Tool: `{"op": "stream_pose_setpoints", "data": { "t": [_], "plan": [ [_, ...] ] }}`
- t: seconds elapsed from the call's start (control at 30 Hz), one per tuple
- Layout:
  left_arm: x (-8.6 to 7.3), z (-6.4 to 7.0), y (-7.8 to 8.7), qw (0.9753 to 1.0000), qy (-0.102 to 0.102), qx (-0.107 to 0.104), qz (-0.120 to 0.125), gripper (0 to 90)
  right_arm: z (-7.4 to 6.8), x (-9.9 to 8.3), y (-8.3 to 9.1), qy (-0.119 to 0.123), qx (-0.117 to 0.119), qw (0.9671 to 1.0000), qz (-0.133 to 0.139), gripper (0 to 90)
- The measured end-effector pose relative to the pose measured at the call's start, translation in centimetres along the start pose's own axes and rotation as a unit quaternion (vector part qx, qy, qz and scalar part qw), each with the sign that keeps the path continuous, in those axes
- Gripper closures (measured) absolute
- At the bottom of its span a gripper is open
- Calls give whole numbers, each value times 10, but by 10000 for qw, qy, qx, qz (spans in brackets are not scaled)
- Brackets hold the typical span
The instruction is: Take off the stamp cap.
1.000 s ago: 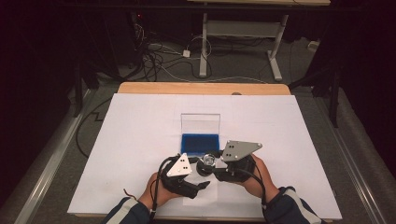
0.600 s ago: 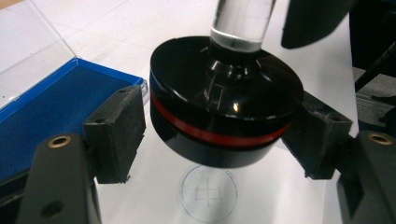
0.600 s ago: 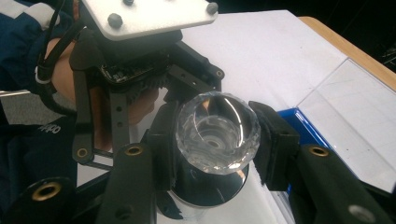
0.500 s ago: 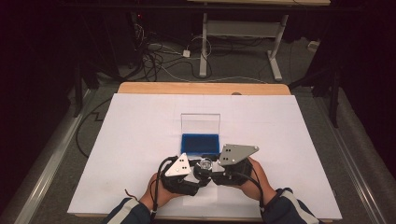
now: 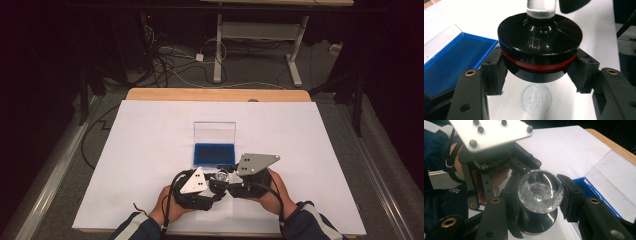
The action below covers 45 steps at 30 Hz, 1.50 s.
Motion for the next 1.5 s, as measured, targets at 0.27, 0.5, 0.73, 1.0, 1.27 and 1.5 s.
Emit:
{"op": "stream_pose_setpoints", "data": {
  "t": [0.27, 0.5, 0.73, 1.0, 1.27, 1.5],
  "plan": [
    [-2, 1, -1, 9999, -69, 18, -70, 363, 0, 0, 3, 4, -17, 10000, 42, 568],
    [-3, 0, -1, 9998, -116, 68, -146, 364, 2, 0, 9, -19, -80, 9999, 124, 568],
    [-7, -4, 1, 9993, -166, 196, -259, 364, 8, -1, 21, 6, -214, 9997, 141, 568],
    [-11, -9, 7, 9991, -155, 288, -265, 364, 16, -6, 33, -9, -403, 9991, 122, 568],
    [-15, -14, 15, 9987, -130, 420, -252, 364, 24, -17, 47, -105, -595, 9981, 85, 568],
    [-17, -20, 25, 9983, -61, 542, -193, 364, 28, -27, 57, -123, -752, 9971, 35, 568]
  ]
}}
Point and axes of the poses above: each handheld gripper's, and its own axes: y roughly backward along the jaws, x roughly out of its top, z roughly to its right, the point moved 4 cm from there along -y, roughly forward along the jaws, and after that the axes turned 6 degrees about -z, right-handed, at the moved point
